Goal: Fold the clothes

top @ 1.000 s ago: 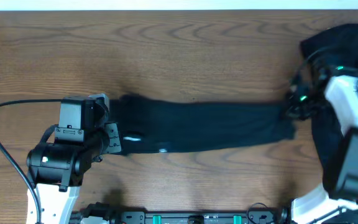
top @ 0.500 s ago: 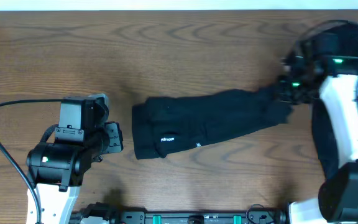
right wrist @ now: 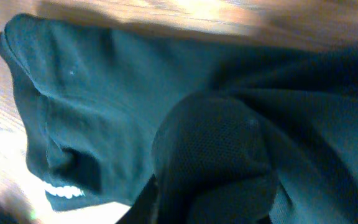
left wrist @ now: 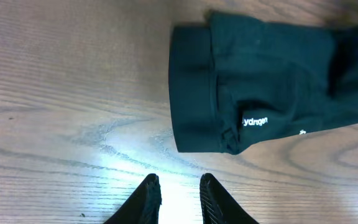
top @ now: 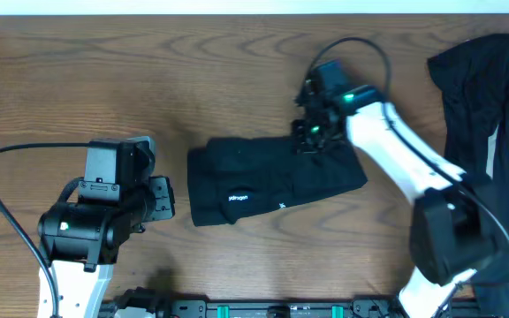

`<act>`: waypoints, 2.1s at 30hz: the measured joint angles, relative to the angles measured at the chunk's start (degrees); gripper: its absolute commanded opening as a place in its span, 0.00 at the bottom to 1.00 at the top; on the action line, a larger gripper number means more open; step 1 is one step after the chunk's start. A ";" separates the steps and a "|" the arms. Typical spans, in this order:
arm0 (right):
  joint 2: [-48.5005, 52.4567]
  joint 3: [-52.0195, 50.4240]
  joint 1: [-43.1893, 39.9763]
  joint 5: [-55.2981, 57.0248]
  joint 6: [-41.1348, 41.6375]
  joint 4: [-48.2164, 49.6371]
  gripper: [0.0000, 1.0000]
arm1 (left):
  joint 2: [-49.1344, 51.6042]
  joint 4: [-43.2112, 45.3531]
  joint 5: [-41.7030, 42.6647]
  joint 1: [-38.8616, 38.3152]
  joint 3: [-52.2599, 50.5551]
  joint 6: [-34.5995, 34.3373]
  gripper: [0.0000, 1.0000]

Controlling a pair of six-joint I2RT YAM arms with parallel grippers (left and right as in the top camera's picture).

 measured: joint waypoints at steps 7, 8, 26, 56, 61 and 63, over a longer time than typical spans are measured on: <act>0.48 -0.26 1.73 -3.48 -0.04 4.13 0.33 | 0.00 -0.04 0.00 0.00 0.00 0.50 0.39; 0.24 -0.26 1.33 -3.72 -0.31 4.00 0.34 | 0.02 -0.04 -0.02 0.00 0.00 0.59 0.41; -8.98 -0.26 -5.64 -0.81 -5.16 -5.68 0.04 | 2.64 2.43 0.00 0.00 0.00 -0.50 0.47; -8.96 -0.26 -8.48 8.85 -4.87 -9.44 0.01 | 3.50 0.46 0.26 0.00 0.00 -1.81 0.48; -8.96 -0.26 -8.48 8.87 -4.92 -10.23 0.01 | 3.50 0.26 0.26 0.00 0.00 -1.81 0.48; -8.96 -0.26 -8.48 8.85 -4.98 -10.36 0.01 | 3.50 0.22 0.26 0.00 0.00 -1.81 0.48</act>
